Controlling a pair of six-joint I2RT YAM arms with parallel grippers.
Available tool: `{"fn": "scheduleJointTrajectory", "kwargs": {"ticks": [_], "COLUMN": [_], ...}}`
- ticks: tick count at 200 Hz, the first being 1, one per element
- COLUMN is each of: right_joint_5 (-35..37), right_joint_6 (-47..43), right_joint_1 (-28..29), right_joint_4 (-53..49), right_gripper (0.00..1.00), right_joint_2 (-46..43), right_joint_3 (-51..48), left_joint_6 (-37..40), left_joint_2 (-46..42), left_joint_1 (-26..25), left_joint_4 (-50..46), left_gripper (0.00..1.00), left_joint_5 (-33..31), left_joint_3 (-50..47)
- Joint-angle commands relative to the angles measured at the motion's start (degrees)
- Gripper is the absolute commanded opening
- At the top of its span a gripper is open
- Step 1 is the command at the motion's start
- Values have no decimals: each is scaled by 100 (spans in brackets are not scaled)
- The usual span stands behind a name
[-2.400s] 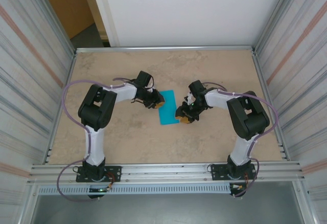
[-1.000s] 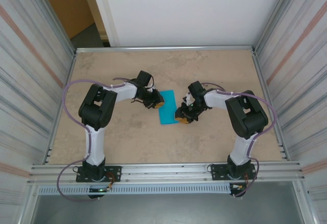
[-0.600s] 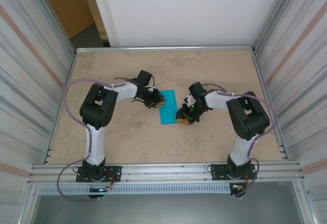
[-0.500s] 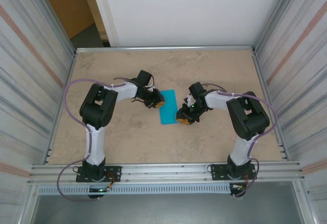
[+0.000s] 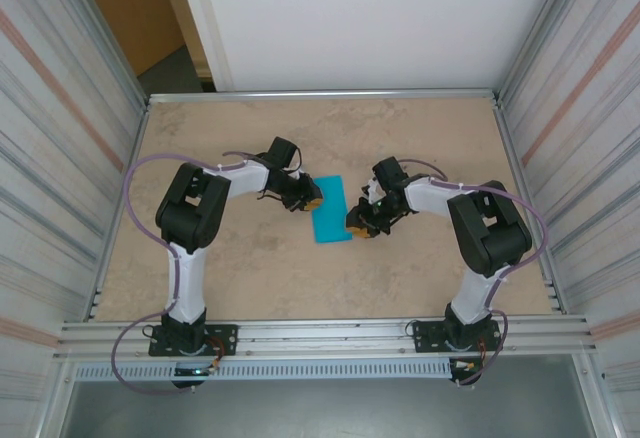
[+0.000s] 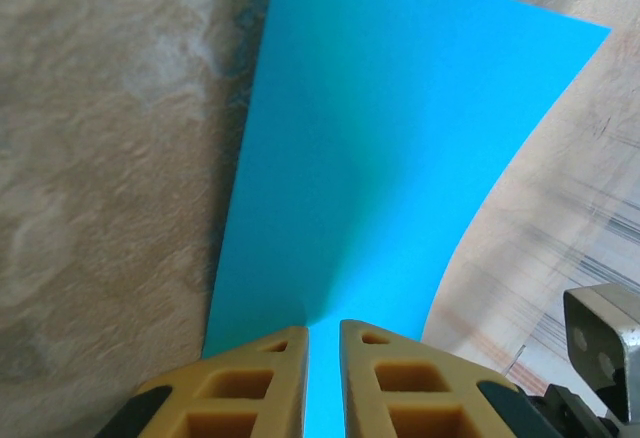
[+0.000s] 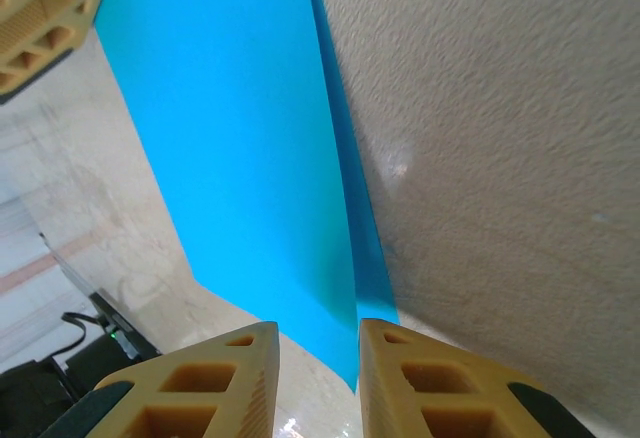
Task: Fold a paper plane with a square sheet of paper (pick it up from the middle)
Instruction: Fold the triangle a second time at the center of the table.
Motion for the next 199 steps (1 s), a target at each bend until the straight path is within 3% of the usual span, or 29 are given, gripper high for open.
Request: {"fn": "scheduleJointTrajectory", "kwargs": {"ticks": [1,88,124,152,199], "right_joint_5": [-147,-241,-245,-195,-221], "right_joint_6": [188,287,393,432,438], "right_joint_1": [-36,9,0,-27,-75], "right_joint_4": [139,54,-38,-113,-139], "right_gripper": [24,16,1,0,0], "right_joint_2": [-95,77,11,-136,-196], "right_joint_3": [-65,-51,-83,-91,-87], "left_joint_6": [51,47,114,480,847], "left_joint_2": [422,286,-168,-423,-18], "left_joint_1": [-1,-1,15,129,235], "left_joint_4": [-571,-526,-66,-134,-337], "left_gripper": [17,17,17,19,18], "left_joint_5": [-393,-294,-37,-194,7], "left_joint_3": [-173,-58,13,336,564]}}
